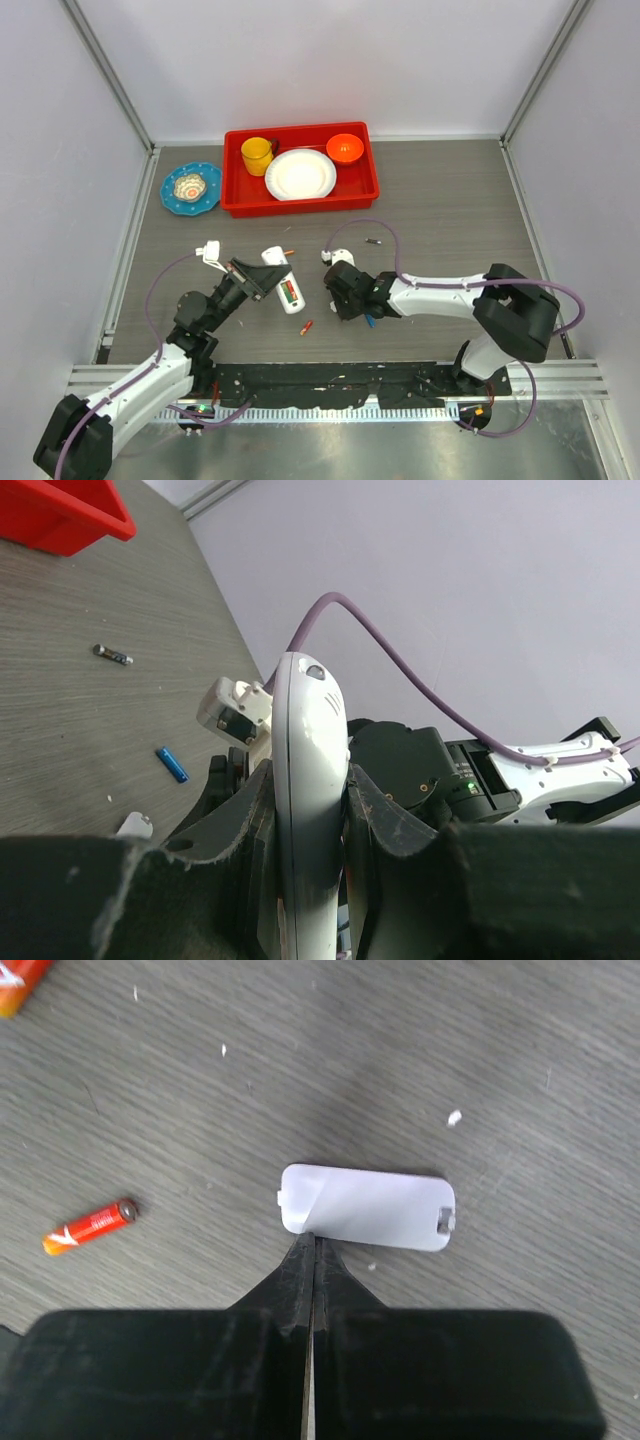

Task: Load the batteries into the remote control
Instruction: Move the battery cover to the center of the board.

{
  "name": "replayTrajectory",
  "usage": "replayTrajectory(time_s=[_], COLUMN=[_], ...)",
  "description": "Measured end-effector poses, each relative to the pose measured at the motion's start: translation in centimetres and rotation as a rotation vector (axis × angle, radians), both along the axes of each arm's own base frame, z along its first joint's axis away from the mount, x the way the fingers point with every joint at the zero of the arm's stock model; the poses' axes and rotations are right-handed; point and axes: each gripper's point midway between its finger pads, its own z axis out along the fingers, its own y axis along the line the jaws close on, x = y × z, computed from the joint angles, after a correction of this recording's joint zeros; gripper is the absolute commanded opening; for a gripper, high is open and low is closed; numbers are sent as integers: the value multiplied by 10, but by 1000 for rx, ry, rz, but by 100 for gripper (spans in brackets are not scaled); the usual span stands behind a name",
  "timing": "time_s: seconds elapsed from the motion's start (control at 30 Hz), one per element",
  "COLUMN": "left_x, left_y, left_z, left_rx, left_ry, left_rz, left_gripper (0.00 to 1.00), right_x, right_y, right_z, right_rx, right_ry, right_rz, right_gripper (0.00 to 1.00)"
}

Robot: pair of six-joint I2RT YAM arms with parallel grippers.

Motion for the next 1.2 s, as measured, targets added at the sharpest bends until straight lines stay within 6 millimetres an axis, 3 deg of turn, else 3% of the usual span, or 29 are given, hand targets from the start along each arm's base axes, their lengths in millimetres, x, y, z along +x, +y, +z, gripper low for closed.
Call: replayTrajectory(time_s=[0.2,0.33,0.53,0.63,0.67,0.77,0.9,1.07,1.2], left_x=[0,1,2,3,3,4,4,6,7], left_y=[0,1,1,1,0,0,0,-1,-3], left_z=[0,-1,-3,-5,-6,-8,-8,-12,-15], left_rx=[2,9,18,22,24,28,28,34,40], left_ry=[-2,-7,-1,5,8,13,10,22,32], left_rz=[3,7,14,14,14,14,14,13,9], left_gripper=[0,0,0,0,0,0,0,0,0], right_x=[25,55,81,82,81,70,59,63,64], right_y=[12,17,16,16,16,13,8,7,-5], right_z=[0,1,2,3,3,8,27,58,54], right_rx=[24,47,60,68,74,98,134,188,136], right_ry=[-25,-40,-64,-64,-62,-48,-54,-115,-122], right_rz=[-55,-113,-145,-131,-123,-91,-63,-69,-108], right_gripper=[1,1,4,24,38,52,55,55,54])
